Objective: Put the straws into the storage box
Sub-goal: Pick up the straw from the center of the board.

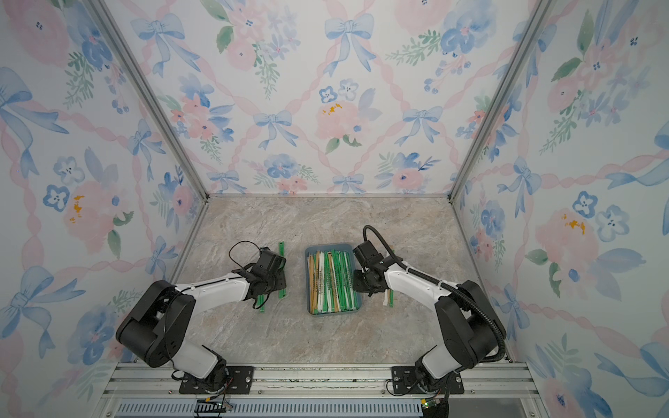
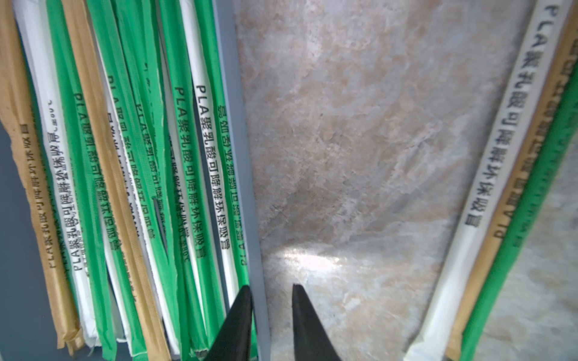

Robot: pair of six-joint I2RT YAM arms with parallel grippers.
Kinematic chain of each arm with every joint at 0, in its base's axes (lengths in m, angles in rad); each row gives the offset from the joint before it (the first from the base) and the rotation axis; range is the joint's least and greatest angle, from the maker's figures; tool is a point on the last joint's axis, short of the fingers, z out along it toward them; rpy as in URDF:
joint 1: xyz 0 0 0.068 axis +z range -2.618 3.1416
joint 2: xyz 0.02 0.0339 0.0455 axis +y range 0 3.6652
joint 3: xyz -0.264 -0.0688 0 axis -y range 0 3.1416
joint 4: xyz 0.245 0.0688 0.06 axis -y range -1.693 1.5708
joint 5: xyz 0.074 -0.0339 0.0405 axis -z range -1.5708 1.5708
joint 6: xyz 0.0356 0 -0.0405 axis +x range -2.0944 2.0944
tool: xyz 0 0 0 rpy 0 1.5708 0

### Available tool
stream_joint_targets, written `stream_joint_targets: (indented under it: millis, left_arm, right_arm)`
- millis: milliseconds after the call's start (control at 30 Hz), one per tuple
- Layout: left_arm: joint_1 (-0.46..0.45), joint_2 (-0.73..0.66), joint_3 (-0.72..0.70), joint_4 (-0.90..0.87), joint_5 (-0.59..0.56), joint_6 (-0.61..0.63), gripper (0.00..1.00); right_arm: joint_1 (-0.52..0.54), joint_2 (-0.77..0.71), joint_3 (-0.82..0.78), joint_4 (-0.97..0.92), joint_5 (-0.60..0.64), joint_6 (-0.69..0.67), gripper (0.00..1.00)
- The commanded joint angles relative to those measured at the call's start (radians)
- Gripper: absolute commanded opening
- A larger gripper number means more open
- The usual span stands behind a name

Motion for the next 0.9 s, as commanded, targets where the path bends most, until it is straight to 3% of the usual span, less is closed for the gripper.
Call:
stream_joint_targets:
  millis: [0, 300, 633, 867]
  left_arm:
    - [0.002, 0.028, 0.014, -0.027, -0.023, 0.032, 0.27]
    - [-0.012, 0.061, 0.028, -0.053, -0.067, 0.054, 0.22]
    - [-0.014, 0.063, 0.006, -0.06, -0.074, 0.05, 0.0]
    - [-0.015, -0.017, 0.016, -0.06, -0.068, 0.029, 0.0]
  right_arm:
    - [-0.015, -0.023, 0.006, -0.031, 0.014, -0.014, 0.25]
    - [-0.025, -0.029, -0.001, -0.029, 0.011, -0.015, 0.25]
    - [-0.019, -0.01, -0.009, -0.003, -0.006, -0.001, 0.25]
    - [0.016, 0.017, -0.001, 0.021, -0.016, 0.012, 0.25]
